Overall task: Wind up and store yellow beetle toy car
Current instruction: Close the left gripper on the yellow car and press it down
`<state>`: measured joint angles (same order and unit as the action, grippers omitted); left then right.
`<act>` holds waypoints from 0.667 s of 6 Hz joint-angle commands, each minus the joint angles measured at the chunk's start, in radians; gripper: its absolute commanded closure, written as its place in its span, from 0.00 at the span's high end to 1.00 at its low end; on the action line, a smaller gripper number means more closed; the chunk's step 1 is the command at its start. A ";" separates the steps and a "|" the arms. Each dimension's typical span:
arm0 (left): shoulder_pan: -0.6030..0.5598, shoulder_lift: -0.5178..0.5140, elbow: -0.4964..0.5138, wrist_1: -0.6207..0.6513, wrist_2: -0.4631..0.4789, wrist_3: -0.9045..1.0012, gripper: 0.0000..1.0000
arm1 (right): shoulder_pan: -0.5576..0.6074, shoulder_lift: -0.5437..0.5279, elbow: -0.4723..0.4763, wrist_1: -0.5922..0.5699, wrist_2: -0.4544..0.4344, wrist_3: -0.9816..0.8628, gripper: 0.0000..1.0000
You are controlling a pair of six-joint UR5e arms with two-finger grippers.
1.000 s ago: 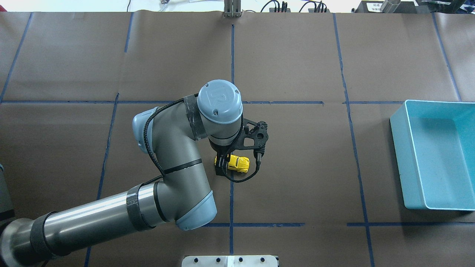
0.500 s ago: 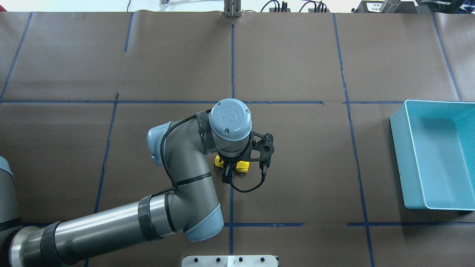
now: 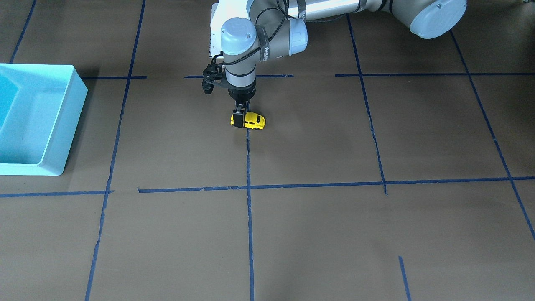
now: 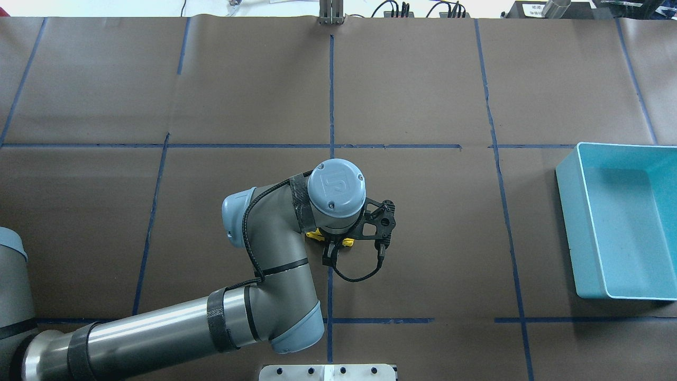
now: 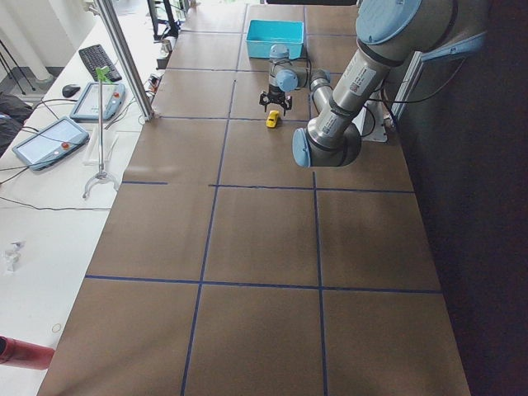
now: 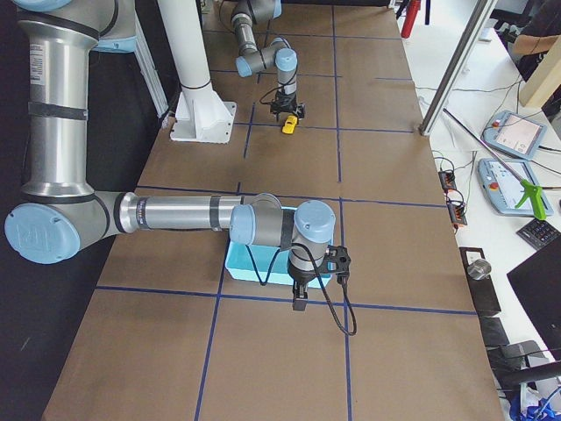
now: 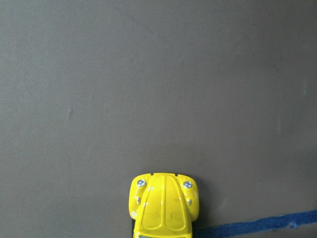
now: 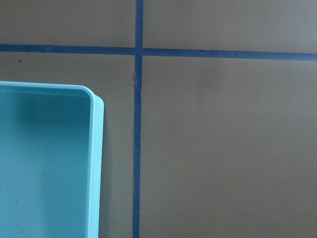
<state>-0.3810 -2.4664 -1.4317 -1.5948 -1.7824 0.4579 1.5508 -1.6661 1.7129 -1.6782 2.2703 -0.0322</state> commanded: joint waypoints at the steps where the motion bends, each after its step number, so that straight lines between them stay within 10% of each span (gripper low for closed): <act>1: 0.001 -0.020 0.060 -0.032 0.001 0.001 1.00 | 0.000 -0.003 0.001 0.000 0.000 0.001 1.00; 4: 0.001 -0.032 0.066 -0.033 0.000 0.016 0.89 | 0.000 -0.004 0.001 0.000 0.000 0.001 1.00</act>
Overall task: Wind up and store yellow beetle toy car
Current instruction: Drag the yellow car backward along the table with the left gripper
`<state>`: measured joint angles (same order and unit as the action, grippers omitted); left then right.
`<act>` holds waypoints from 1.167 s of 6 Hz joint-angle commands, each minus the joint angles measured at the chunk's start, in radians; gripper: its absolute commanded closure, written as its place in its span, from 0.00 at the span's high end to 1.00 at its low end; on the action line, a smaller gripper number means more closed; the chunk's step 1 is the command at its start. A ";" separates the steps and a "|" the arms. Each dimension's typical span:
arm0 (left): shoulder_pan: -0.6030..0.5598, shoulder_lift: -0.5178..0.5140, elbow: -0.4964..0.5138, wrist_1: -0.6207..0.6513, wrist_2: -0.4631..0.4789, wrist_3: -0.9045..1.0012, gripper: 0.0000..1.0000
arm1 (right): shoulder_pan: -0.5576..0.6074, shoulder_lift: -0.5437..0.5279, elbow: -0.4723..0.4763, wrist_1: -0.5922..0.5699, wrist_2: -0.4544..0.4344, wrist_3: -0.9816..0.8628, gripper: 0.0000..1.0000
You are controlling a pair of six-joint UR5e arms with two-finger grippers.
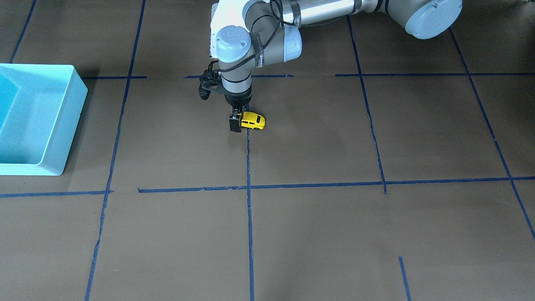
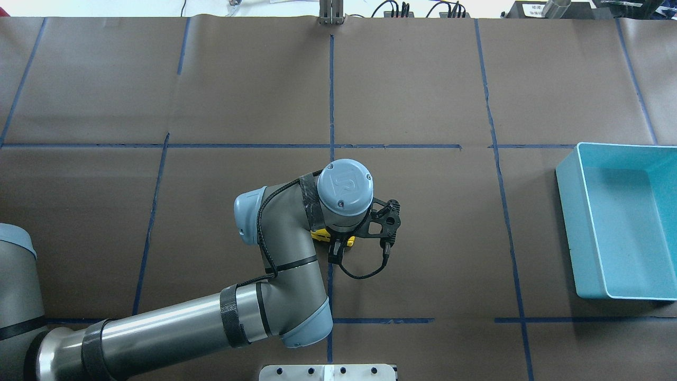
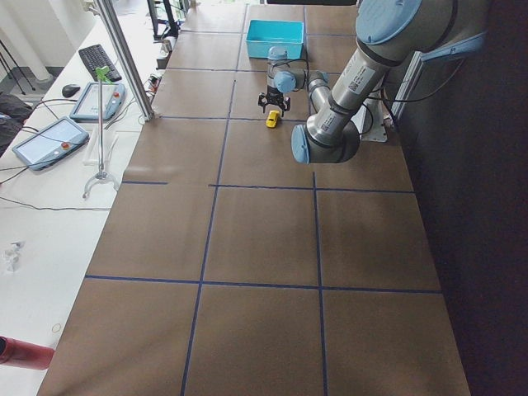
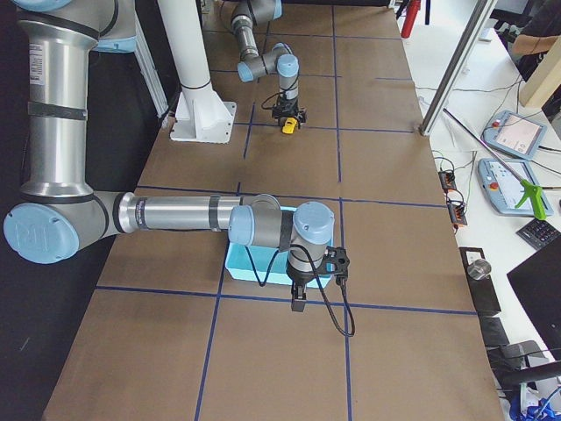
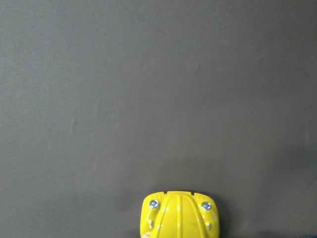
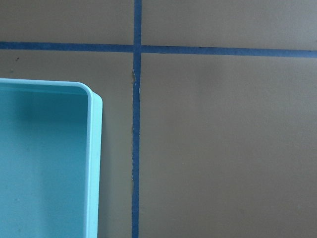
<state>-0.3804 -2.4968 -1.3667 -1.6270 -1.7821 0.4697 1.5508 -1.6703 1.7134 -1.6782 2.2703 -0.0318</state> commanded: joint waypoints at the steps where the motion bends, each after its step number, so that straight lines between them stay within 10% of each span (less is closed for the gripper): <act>1: 0.000 -0.001 0.001 -0.001 -0.002 0.006 0.78 | 0.000 0.000 0.000 0.000 0.000 0.001 1.00; 5: -0.043 0.006 -0.008 -0.002 -0.061 0.049 0.07 | 0.000 0.001 0.000 0.000 0.000 0.003 1.00; 7: -0.113 0.007 -0.012 -0.013 -0.126 0.087 0.03 | 0.000 0.001 0.000 0.000 0.000 0.003 1.00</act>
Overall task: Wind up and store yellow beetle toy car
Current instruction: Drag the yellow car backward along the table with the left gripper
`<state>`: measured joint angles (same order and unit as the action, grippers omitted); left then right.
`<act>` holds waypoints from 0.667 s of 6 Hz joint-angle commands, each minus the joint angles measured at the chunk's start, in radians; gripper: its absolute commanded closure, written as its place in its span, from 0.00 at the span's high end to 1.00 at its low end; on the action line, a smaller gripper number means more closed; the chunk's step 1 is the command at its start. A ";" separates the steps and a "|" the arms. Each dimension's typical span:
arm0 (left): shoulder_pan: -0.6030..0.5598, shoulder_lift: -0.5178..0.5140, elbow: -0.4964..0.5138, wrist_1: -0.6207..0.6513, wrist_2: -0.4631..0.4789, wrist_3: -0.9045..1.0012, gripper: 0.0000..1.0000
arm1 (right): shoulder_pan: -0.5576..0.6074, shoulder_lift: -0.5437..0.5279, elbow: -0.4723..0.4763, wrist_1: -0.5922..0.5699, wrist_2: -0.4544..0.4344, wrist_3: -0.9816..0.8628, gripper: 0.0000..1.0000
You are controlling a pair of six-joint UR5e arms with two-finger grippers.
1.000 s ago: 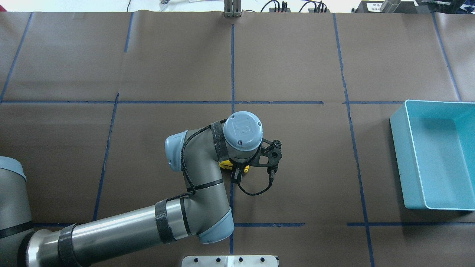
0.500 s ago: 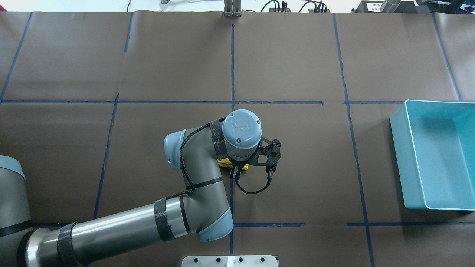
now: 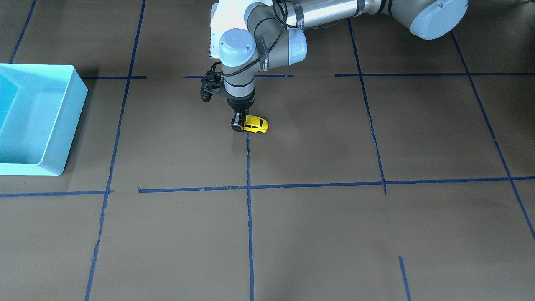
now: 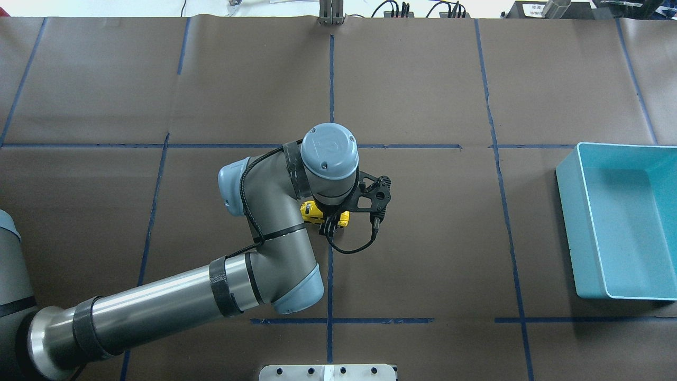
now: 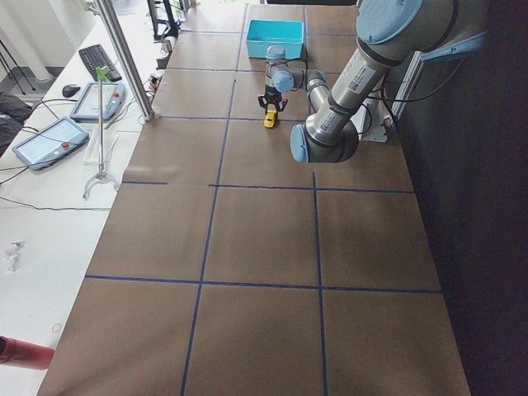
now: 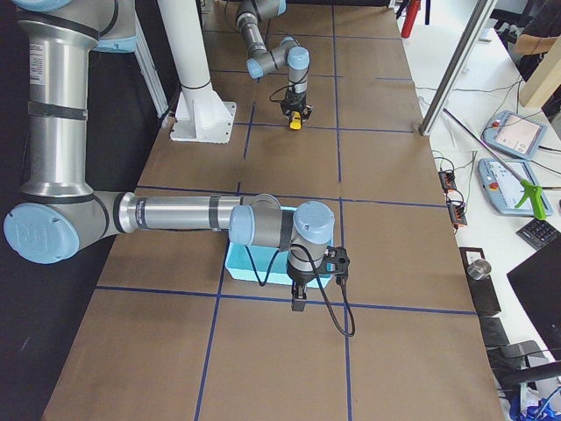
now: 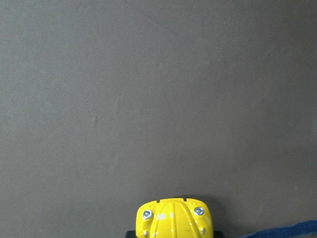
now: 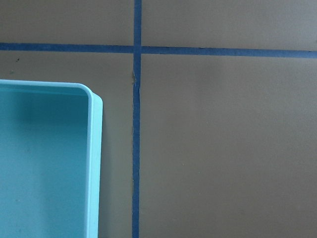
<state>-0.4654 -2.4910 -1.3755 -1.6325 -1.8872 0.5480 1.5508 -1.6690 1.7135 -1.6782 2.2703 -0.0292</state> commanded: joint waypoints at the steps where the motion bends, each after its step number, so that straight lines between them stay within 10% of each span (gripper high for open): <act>1: -0.044 0.032 -0.013 -0.095 -0.029 -0.005 0.01 | 0.000 0.000 0.000 0.000 0.000 0.000 1.00; 4: -0.055 0.141 -0.022 -0.346 -0.056 -0.202 0.00 | 0.000 0.002 0.000 0.000 0.002 0.000 1.00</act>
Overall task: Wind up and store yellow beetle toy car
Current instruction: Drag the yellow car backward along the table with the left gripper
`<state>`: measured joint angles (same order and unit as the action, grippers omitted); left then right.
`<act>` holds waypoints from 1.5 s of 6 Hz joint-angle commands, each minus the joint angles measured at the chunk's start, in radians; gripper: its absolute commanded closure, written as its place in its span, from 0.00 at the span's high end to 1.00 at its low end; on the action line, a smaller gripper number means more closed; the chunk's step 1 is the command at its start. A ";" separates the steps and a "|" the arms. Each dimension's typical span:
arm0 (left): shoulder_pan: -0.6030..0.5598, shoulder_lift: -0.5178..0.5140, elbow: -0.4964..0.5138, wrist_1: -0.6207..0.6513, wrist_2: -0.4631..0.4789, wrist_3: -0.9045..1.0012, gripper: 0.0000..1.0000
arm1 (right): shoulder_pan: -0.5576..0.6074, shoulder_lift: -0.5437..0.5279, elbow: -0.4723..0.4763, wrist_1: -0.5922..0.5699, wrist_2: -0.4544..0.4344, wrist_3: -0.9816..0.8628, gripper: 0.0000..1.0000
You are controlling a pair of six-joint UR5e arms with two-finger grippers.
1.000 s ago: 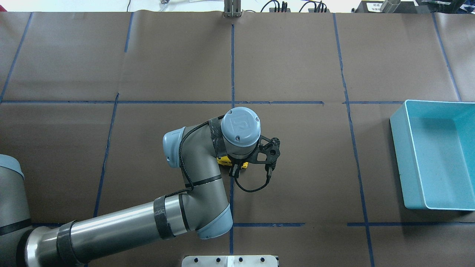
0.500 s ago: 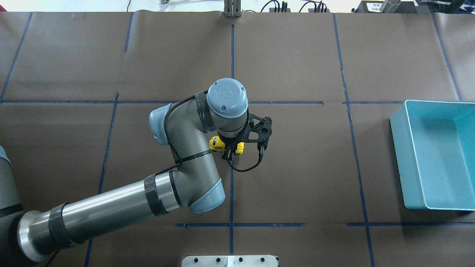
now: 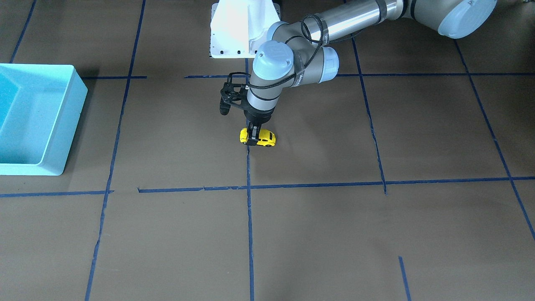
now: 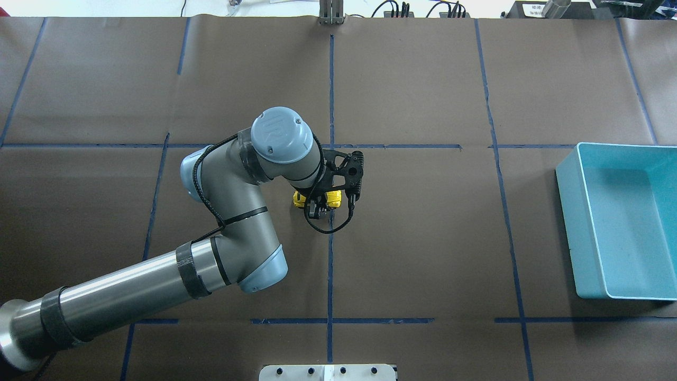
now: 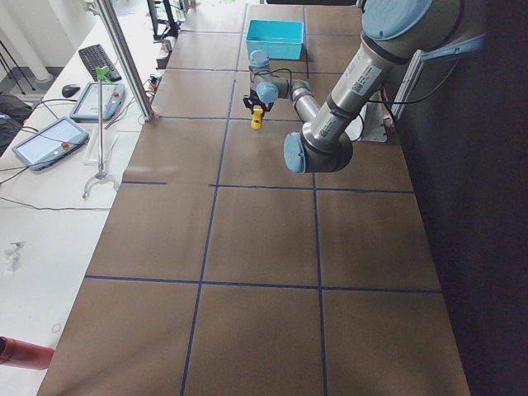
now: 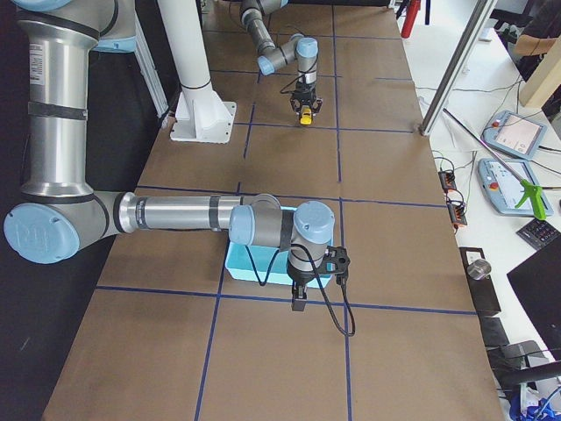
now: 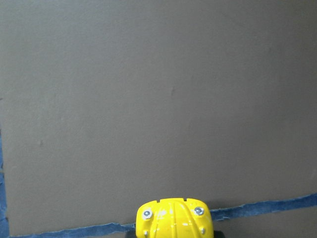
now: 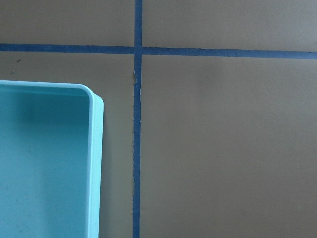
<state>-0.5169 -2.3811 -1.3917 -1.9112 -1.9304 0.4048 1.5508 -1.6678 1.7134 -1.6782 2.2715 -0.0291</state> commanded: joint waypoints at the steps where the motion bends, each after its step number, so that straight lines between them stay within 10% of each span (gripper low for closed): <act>1: -0.003 0.081 -0.018 -0.130 -0.030 -0.110 0.00 | 0.000 0.002 0.000 0.000 0.000 0.000 1.00; 9: -0.074 0.382 -0.180 -0.292 -0.113 -0.098 0.00 | 0.000 0.005 0.002 0.000 0.000 0.002 1.00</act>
<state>-0.5800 -2.0318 -1.5517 -2.1973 -2.0420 0.3067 1.5509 -1.6618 1.7150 -1.6782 2.2718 -0.0277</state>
